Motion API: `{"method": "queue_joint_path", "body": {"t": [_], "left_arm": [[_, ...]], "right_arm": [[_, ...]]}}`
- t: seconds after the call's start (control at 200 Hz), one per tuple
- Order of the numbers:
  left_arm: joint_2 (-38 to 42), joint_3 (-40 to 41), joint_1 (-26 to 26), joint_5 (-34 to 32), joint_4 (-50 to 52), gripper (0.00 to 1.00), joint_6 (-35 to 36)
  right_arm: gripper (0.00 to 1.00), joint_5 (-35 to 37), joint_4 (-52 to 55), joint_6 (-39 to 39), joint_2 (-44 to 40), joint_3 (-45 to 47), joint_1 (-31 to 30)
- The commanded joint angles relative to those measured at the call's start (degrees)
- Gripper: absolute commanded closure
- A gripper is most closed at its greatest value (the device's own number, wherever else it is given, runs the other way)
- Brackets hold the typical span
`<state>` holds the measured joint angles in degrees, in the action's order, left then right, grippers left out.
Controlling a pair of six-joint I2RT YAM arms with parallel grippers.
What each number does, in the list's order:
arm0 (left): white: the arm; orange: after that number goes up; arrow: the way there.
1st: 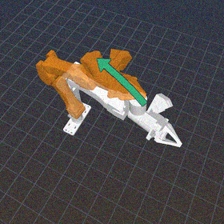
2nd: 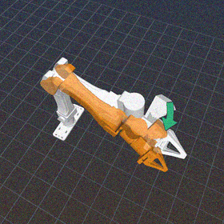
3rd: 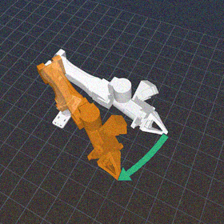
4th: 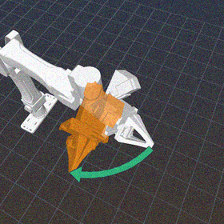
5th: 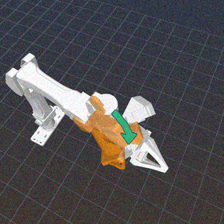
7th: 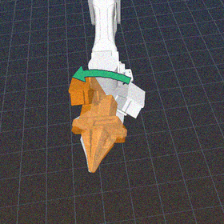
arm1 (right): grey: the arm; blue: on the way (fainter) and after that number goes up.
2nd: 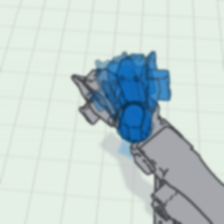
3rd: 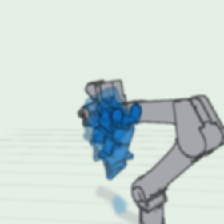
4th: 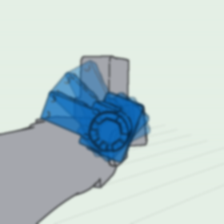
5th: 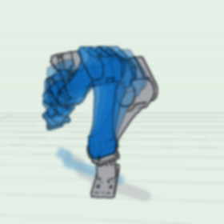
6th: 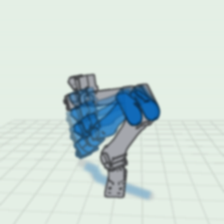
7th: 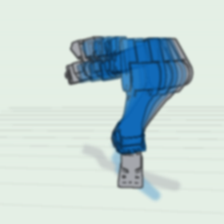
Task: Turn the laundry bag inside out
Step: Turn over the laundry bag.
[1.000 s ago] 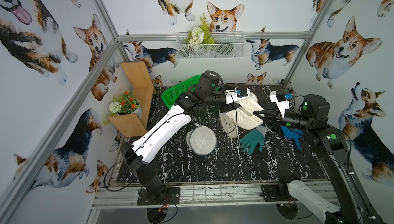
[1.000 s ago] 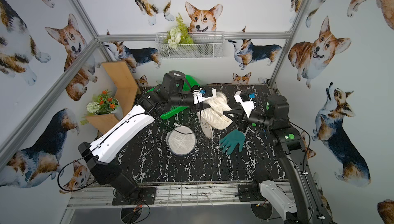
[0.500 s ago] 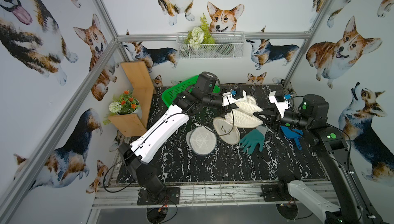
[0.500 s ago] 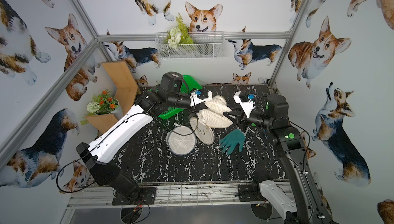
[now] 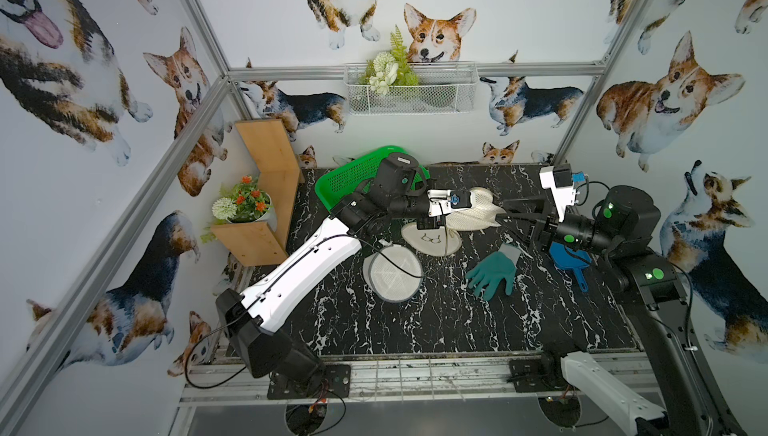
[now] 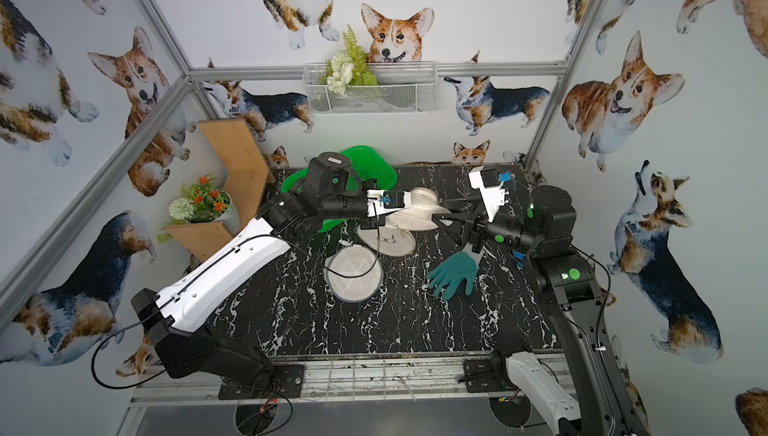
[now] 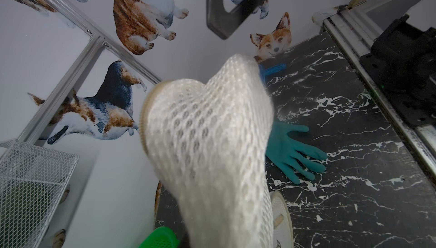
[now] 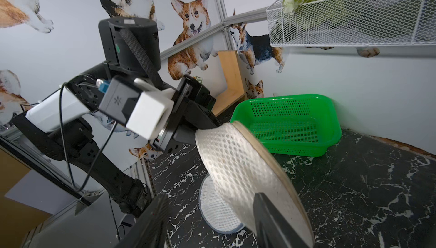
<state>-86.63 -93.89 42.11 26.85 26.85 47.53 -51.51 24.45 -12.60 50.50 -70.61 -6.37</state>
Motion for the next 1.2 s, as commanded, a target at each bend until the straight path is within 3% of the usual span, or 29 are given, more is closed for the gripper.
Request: {"method": "queue_joint_path", "body": {"t": [0.0, 0.4, 0.535, 0.661, 0.901, 1.016, 1.196], "left_arm": [[1.7, 1.9, 0.2, 0.0, -5.0, 1.0, 4.0], [3.1, 3.9, 0.3, 3.8, -5.0, 1.0, 6.7], [2.8, 3.5, 0.3, 4.2, -5.1, 1.0, 7.0], [2.8, 3.3, 0.3, 4.1, -5.1, 1.0, 7.0], [2.0, 2.4, 0.3, 3.5, -3.5, 1.0, 6.8], [2.0, 2.3, 0.5, 3.2, -1.0, 1.0, 7.2], [2.6, 3.3, 1.5, 2.2, 4.3, 1.0, 9.0]], "right_arm": [[0.43, -1.1, -2.2, -5.3, 2.9, -1.8, -0.1], [0.41, -7.8, -3.6, -4.5, 6.7, -1.5, -0.1], [0.45, -8.7, -4.9, -5.1, 6.6, -0.3, -0.3], [0.58, -9.5, -6.8, -6.1, 6.7, 0.5, -0.4], [1.0, -11.2, -12.2, -7.9, 6.2, 1.9, -0.4], [1.0, -8.2, -11.9, -6.8, 6.2, 0.8, -0.4], [1.0, 2.4, -6.9, -3.2, 8.5, -5.3, -0.3]]}}
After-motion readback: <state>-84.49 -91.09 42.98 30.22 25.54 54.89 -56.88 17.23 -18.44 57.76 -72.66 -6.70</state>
